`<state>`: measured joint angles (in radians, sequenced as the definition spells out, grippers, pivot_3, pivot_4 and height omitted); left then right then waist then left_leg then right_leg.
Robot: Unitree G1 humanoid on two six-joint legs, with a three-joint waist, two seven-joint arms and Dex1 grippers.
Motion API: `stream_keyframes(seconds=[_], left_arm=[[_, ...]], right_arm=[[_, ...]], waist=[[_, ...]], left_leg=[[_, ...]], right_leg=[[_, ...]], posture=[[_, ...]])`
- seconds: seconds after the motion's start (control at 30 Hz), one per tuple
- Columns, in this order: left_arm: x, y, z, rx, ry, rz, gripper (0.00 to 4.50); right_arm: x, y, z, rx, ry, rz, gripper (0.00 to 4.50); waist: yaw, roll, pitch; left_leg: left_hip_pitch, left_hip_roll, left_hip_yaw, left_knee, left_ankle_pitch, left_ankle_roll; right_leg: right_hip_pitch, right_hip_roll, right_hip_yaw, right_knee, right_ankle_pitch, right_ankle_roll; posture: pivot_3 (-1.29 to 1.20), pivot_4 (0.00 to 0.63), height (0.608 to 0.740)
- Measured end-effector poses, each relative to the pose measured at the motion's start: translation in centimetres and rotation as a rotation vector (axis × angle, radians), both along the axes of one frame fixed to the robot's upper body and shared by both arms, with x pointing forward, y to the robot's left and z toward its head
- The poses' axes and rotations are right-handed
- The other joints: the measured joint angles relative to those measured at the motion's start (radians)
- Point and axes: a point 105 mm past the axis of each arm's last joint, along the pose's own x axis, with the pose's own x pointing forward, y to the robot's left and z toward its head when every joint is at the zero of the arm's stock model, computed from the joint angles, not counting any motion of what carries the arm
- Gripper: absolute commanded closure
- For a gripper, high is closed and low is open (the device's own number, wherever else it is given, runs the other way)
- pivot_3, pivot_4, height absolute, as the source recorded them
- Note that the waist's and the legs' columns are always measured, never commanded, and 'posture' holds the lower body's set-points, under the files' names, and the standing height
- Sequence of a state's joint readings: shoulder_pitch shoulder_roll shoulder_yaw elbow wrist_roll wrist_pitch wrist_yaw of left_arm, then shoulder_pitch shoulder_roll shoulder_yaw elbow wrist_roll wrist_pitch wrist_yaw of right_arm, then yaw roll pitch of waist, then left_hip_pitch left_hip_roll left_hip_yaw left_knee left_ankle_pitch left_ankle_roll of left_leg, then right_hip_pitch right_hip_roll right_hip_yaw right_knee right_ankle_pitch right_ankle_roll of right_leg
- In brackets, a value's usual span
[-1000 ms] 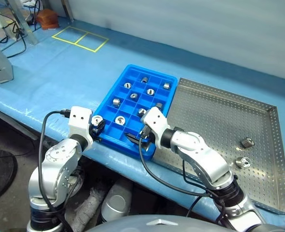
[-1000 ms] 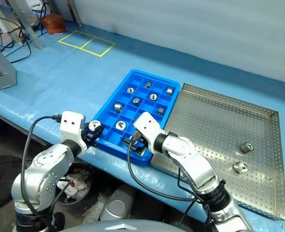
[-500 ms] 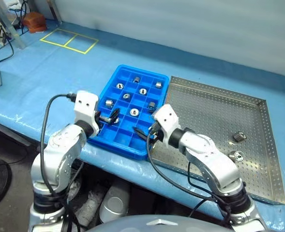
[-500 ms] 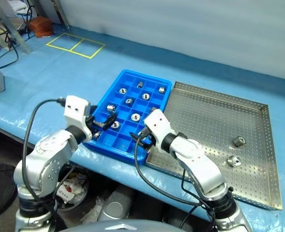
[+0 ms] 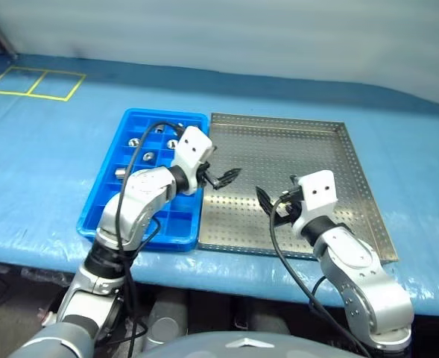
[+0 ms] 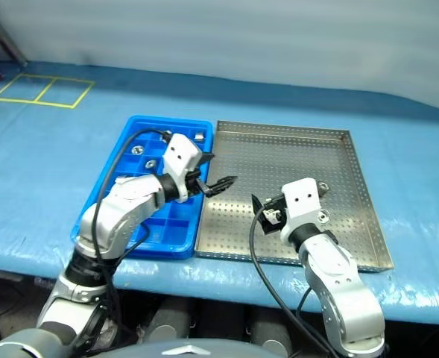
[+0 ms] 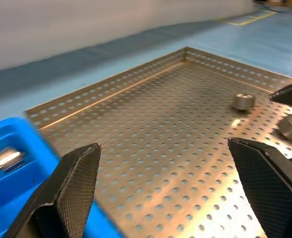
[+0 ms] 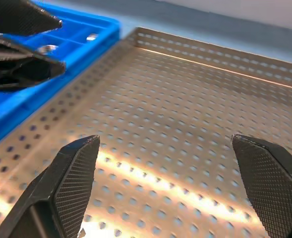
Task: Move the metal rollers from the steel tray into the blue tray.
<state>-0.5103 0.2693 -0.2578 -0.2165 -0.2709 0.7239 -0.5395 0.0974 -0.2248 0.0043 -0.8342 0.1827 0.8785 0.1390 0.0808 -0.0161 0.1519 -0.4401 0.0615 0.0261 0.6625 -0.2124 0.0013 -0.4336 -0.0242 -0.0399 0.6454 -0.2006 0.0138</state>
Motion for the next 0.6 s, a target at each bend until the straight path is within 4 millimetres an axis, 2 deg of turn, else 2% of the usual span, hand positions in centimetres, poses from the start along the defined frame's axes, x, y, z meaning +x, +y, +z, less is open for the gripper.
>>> stream_keyframes(seconds=[0.23,0.47,0.6], left_arm=[[0.6,-4.6,-0.8,0.012,-0.001,-0.166,0.03],[1.5,-7.5,-3.4,0.013,0.052,-0.22,0.03],[1.6,-9.2,-4.1,0.013,0.038,-0.255,0.03]], right_arm=[[-1.3,-2.5,0.1,-0.001,-0.007,-0.15,0.0],[-2.2,-3.8,0.3,0.003,-0.017,-0.247,0.0],[-2.5,-4.7,0.1,0.007,-0.011,-0.326,0.0]], waist=[[-0.078,0.0,0.0],[-0.103,0.001,0.0],[-0.107,0.001,0.0]], left_leg=[[0.009,0.0,0.002,-0.001,0.0,0.0],[0.009,0.0,0.003,-0.001,0.0,0.001],[0.009,-0.001,0.004,-0.001,0.0,0.001]], right_leg=[[0.006,0.0,0.003,0.001,0.0,0.0],[0.005,0.0,0.005,0.002,0.0,0.0],[0.005,0.0,0.005,0.001,0.0,0.0]], posture=[[-0.07,0.15,0.74],[-0.11,0.15,0.74],[-0.15,0.15,0.74]])
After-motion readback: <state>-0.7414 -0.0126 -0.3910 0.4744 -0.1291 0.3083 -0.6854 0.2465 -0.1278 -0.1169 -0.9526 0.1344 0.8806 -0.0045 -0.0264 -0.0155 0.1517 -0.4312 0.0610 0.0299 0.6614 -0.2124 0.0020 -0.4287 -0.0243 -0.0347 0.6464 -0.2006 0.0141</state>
